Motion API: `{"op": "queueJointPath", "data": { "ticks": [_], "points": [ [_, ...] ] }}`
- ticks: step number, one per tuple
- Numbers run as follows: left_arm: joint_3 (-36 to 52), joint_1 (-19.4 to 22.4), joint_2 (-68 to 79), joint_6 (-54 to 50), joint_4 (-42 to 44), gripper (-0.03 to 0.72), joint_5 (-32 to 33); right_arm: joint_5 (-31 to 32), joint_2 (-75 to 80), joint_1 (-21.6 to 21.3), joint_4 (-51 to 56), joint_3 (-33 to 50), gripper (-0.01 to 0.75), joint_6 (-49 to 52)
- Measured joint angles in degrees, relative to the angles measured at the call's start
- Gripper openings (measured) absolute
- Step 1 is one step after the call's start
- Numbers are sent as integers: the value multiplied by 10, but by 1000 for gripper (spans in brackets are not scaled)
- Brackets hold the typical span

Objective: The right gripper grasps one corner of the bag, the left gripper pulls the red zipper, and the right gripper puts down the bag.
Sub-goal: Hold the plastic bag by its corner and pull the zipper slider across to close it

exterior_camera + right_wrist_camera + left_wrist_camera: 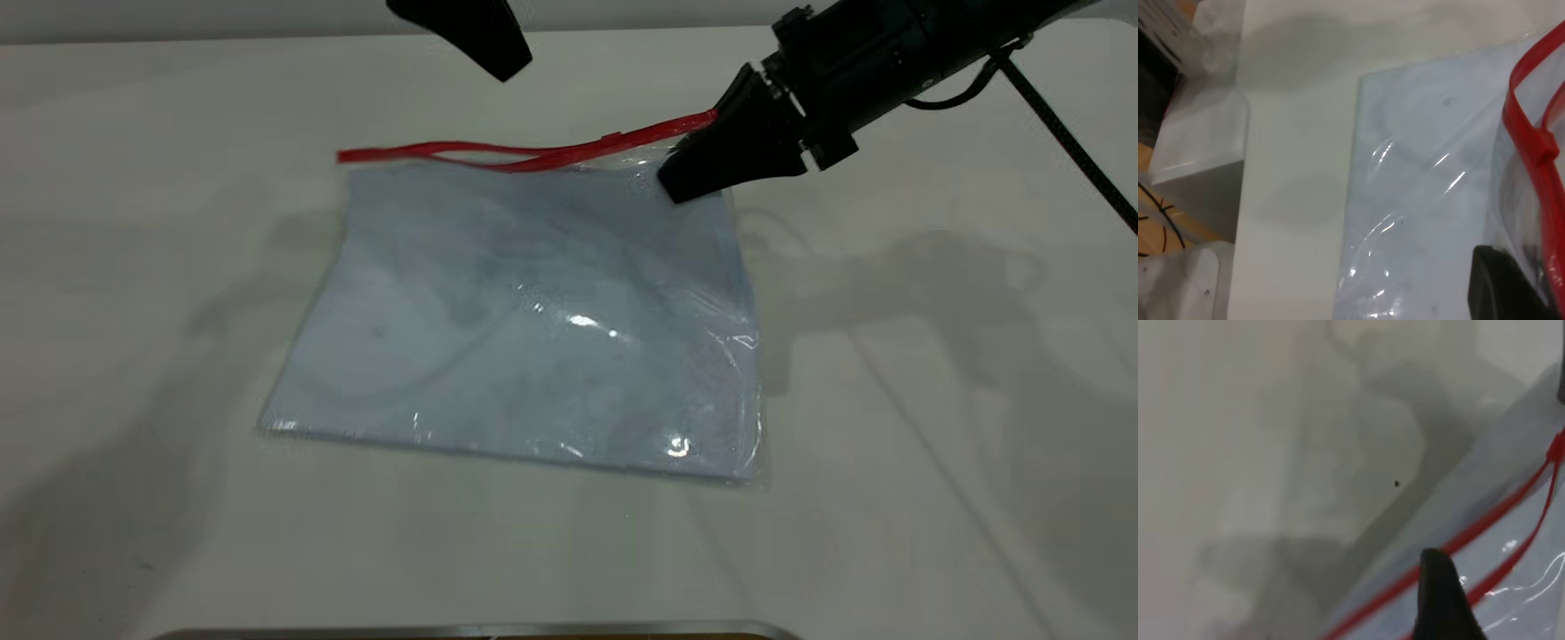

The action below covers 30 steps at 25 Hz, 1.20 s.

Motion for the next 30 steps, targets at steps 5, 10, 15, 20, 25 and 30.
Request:
{"op": "queueJointPath", "data": {
  "ticks": [5,10,15,20,25,30],
  "points": [
    [0,-20,11,44,-3,500,11,-32,-2,26,6,0,33,-15],
    [0,-35,20,67,-10,500,11,-44,-2,38,29,0,33,-28],
    [0,-38,32,83,-11,500,11,-44,-2,38,39,0,33,-35],
    [0,-39,39,85,-12,500,11,-45,-2,38,39,0,33,-35],
    [0,-39,40,96,-19,483,11,-45,-2,38,47,0,34,-35],
    [0,-39,40,99,-22,430,11,-45,-2,38,56,0,34,-35]
  ]
}}
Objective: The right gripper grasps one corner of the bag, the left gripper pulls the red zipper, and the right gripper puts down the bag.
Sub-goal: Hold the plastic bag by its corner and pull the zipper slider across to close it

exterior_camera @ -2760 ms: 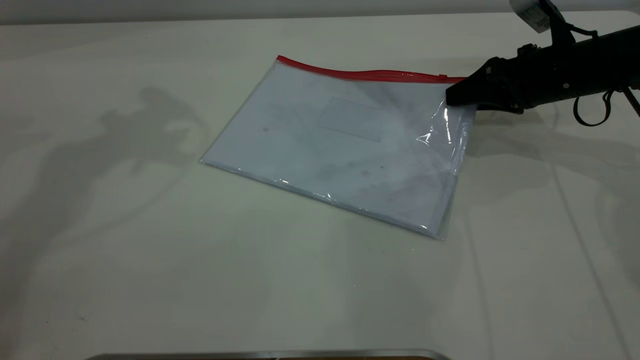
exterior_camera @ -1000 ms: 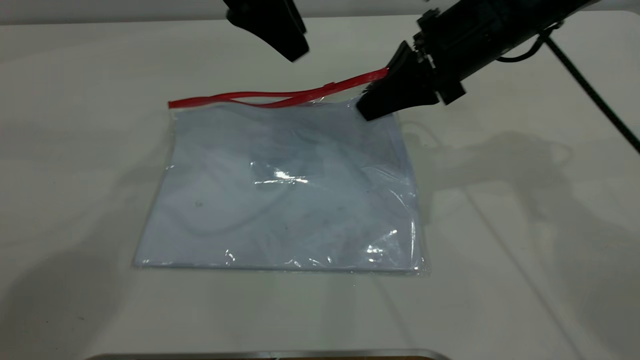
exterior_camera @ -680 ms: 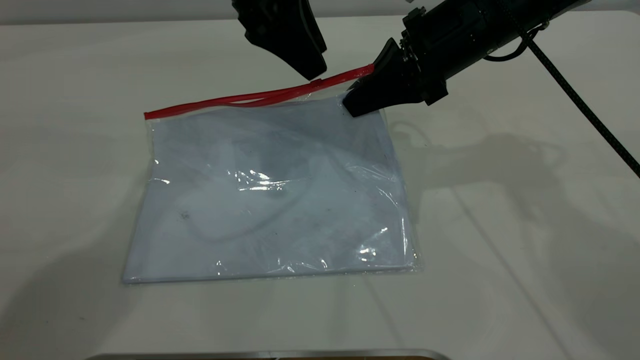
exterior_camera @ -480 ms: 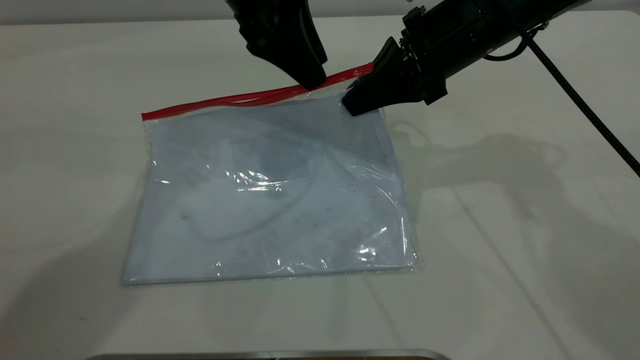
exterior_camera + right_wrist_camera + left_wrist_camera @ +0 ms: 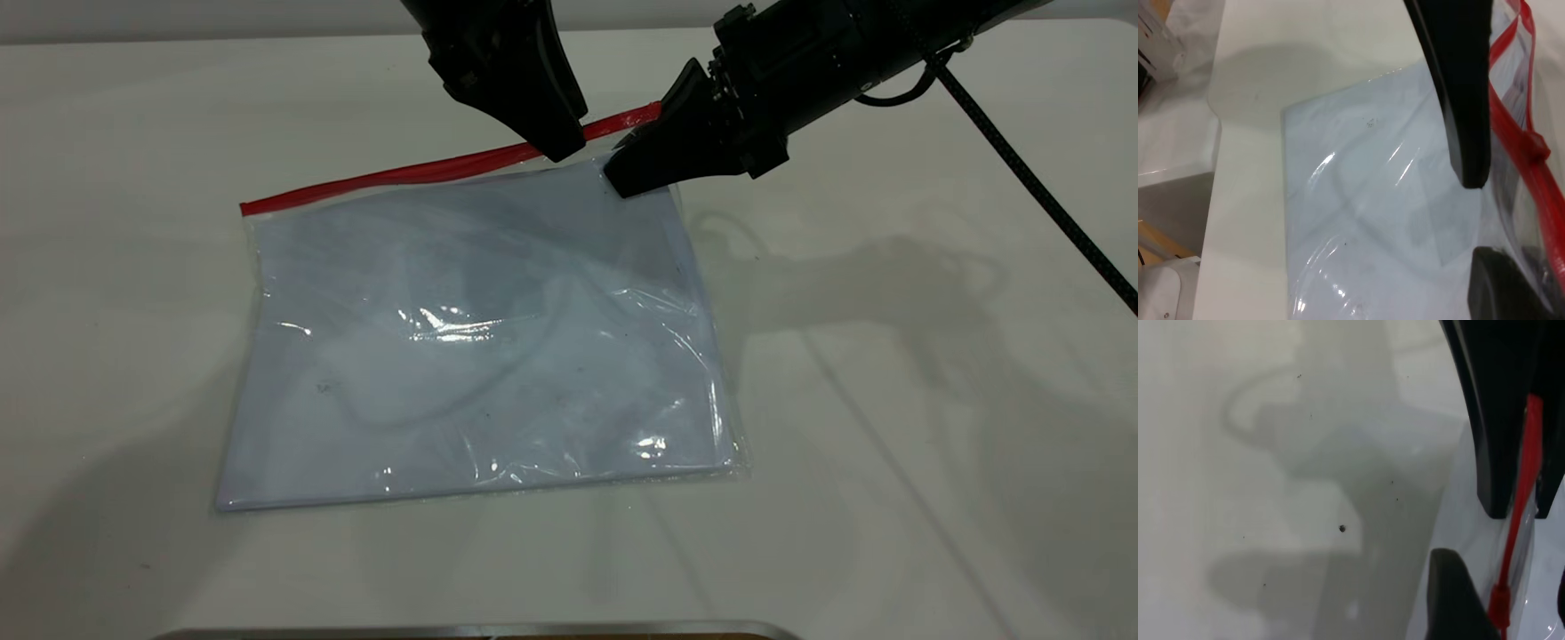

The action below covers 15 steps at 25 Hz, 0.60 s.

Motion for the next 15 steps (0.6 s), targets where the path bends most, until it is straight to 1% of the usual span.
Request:
{"op": "queueJointPath", "data": {
  "ticks": [8,15],
  "points": [
    [0,0,0,-1,-1,360,0,0,0,0,2,0,37,0],
    [0,0,0,-1,-1,343,0,-1,0,0,2,0,37,0]
  ]
}}
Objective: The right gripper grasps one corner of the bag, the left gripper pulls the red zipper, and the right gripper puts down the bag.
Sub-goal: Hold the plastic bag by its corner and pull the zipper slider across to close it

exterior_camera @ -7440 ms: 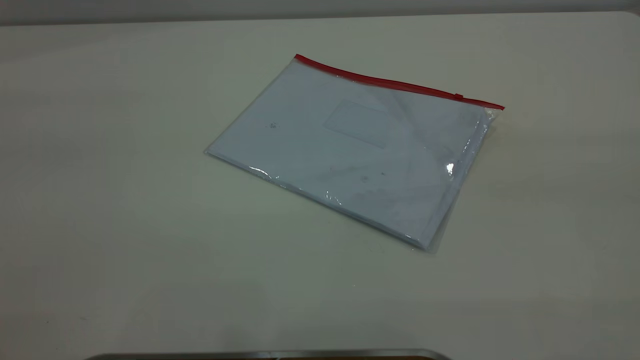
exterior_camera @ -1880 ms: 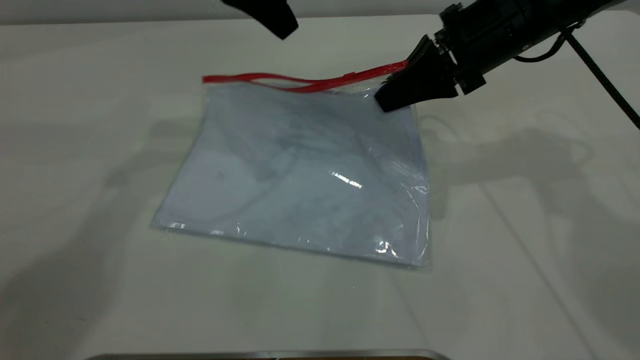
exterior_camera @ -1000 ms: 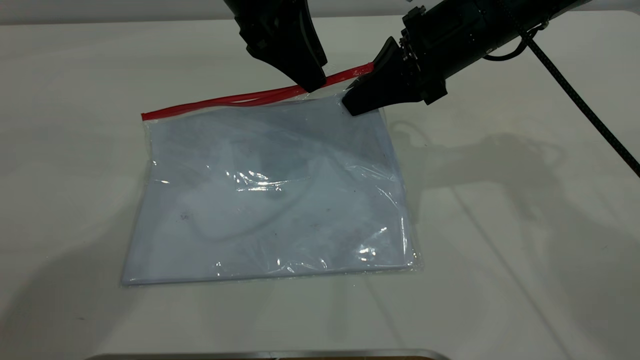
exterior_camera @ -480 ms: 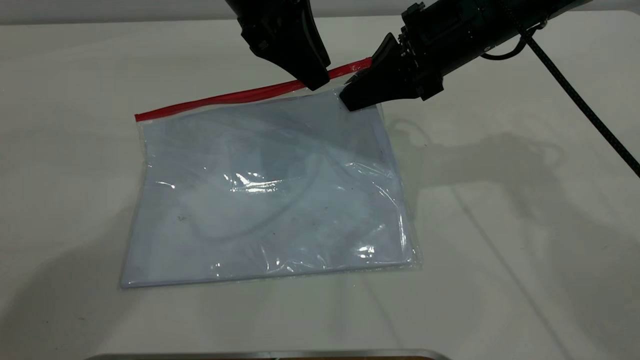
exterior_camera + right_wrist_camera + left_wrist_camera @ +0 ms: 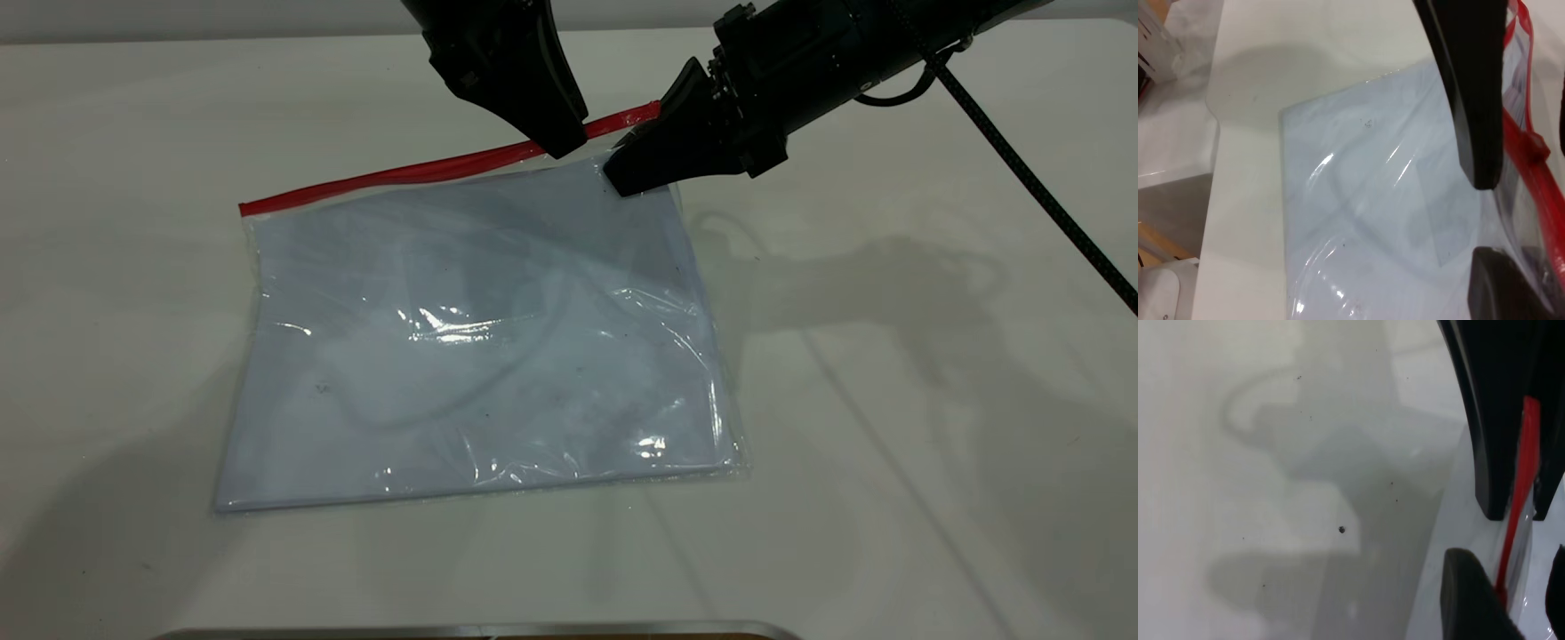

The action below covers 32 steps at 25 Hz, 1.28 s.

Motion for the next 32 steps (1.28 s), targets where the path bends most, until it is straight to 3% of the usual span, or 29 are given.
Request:
{"op": "queueJointPath", "data": {
  "ticks": [17,19,26,32],
  "points": [
    [0,0,13,0,-2,330,0,-1,0,0,2,0,42,0],
    [0,0,13,0,-2,301,0,-1,0,0,2,0,42,0],
    [0,0,13,2,-2,75,-2,-1,0,0,2,0,43,0],
    [0,0,13,2,-3,48,-4,-1,0,-6,3,0,45,6]
  ]
}}
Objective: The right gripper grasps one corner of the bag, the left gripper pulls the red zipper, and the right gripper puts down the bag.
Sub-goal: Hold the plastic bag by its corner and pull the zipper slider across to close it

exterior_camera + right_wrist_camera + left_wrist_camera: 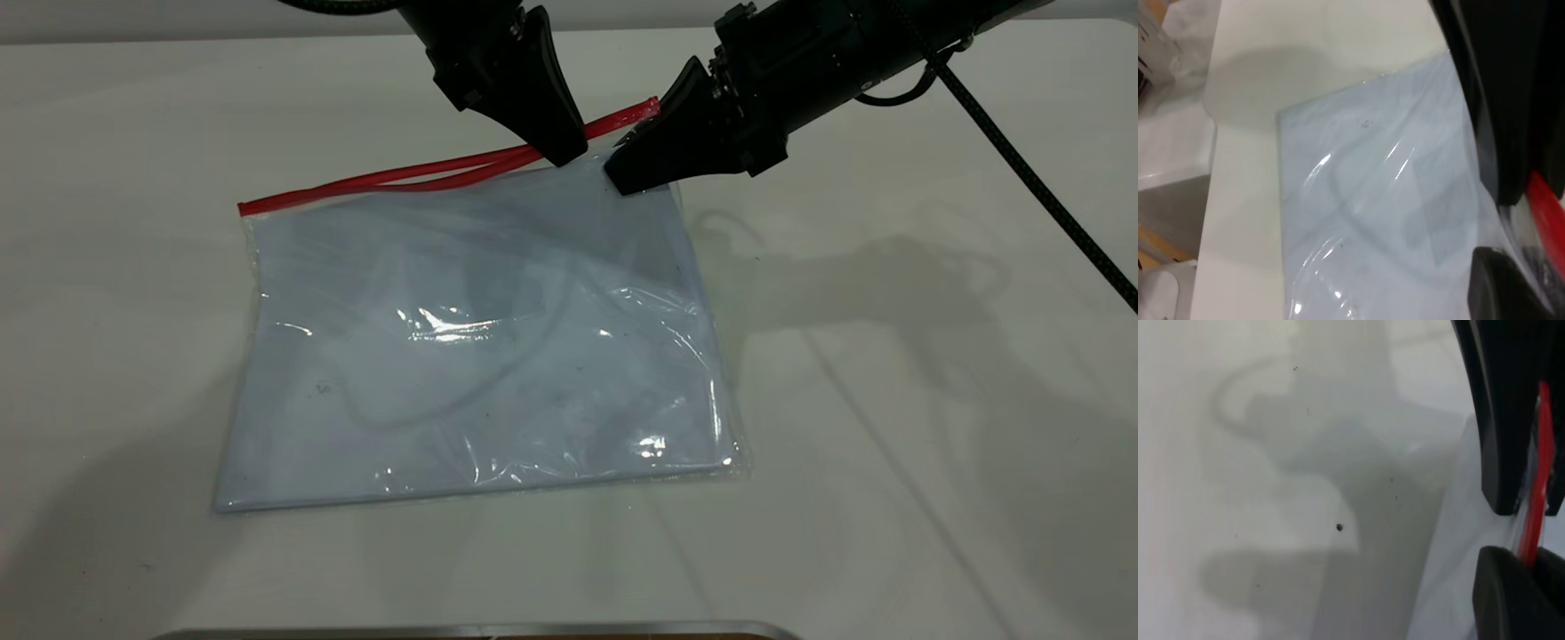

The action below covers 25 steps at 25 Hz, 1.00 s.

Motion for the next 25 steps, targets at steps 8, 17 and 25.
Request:
{"op": "queueJointPath", "data": {
  "ticks": [8,17,25],
  "points": [
    [-5,0,0,1,-5,47,-22,30,0,-70,8,1,44,33],
    [-5,12,0,-18,23,47,-24,39,0,-149,7,1,47,38],
    [-5,26,0,-107,104,47,-18,-4,0,-190,9,1,48,61]
  ]
}}
